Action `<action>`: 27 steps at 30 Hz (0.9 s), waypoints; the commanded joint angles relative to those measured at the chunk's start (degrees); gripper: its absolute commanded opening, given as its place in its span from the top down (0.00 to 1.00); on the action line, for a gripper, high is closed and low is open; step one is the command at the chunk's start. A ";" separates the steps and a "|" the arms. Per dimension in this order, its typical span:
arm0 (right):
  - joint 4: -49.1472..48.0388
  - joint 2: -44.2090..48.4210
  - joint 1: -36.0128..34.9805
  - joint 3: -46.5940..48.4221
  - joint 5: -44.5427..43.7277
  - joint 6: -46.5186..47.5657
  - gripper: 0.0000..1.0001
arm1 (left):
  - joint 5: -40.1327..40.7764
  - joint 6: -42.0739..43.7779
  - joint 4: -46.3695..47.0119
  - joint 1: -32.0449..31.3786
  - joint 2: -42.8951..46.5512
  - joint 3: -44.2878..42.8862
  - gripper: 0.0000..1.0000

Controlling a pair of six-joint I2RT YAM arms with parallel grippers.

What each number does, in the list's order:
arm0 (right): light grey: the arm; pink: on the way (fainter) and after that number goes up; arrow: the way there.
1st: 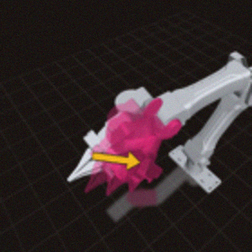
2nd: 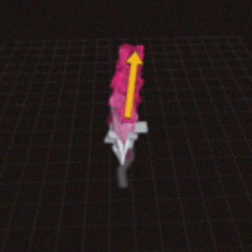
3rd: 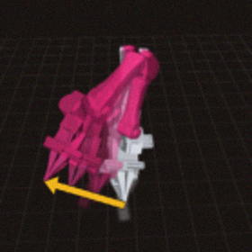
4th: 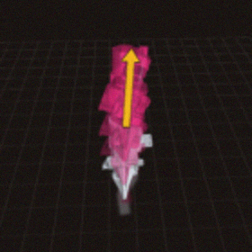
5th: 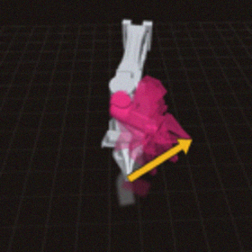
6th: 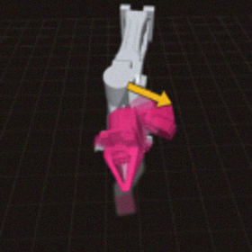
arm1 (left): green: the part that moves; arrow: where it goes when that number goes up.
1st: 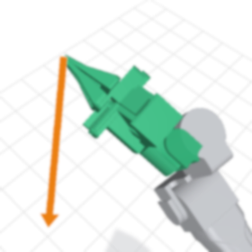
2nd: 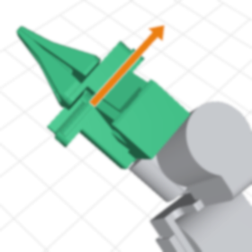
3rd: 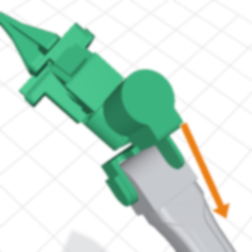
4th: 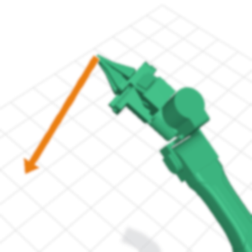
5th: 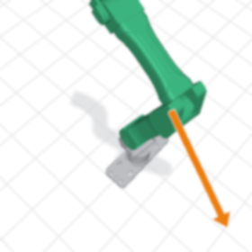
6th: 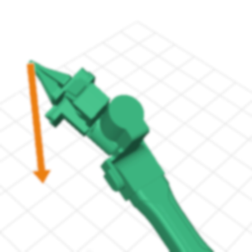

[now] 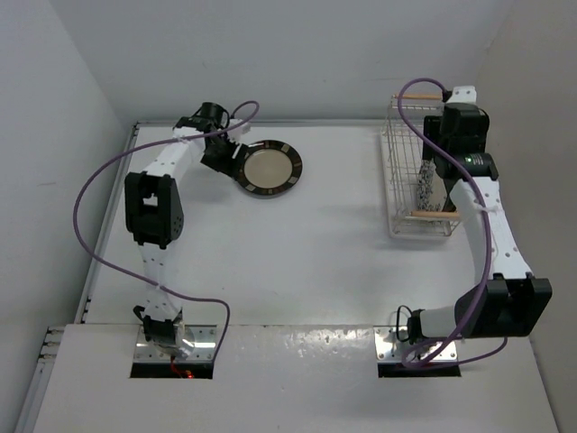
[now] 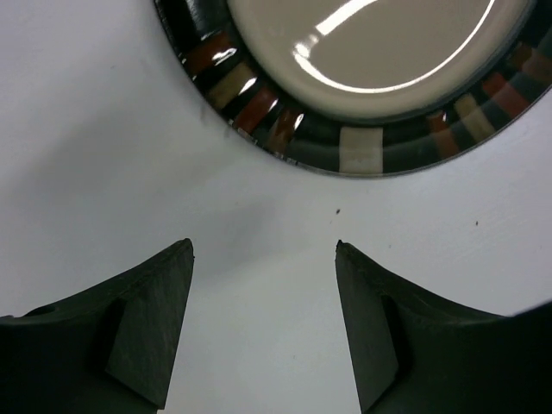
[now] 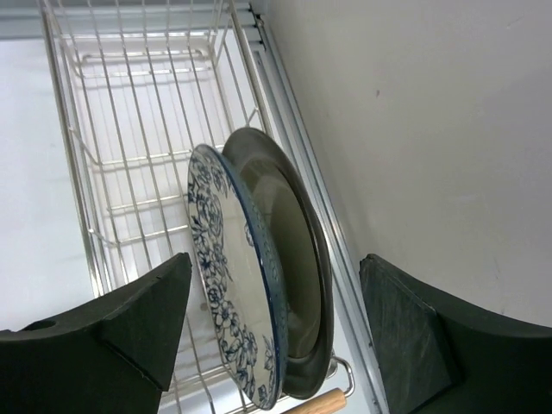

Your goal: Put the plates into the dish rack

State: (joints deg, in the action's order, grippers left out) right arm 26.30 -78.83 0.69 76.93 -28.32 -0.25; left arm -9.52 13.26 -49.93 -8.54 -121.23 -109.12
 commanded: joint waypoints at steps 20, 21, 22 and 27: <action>1.91 11.76 -5.00 -6.00 3.88 -8.36 0.22 | -15.43 -13.34 6.87 0.36 -23.44 -11.47 0.56; 1.56 12.20 -5.17 -6.43 4.40 -8.27 0.22 | -18.66 -12.82 6.87 0.36 -23.44 -10.86 0.69; 1.38 12.29 -5.26 -6.61 5.11 -8.71 0.22 | -20.00 -12.82 6.87 0.36 -23.96 -10.85 0.78; 0.59 12.30 -7.97 -8.01 6.86 -10.20 0.22 | -25.53 -11.51 6.87 0.89 -23.17 -8.75 1.00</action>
State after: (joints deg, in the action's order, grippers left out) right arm 28.97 -67.29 -5.54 69.97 -23.42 -8.27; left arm -32.29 -1.80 -38.22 -6.87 -141.23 -121.10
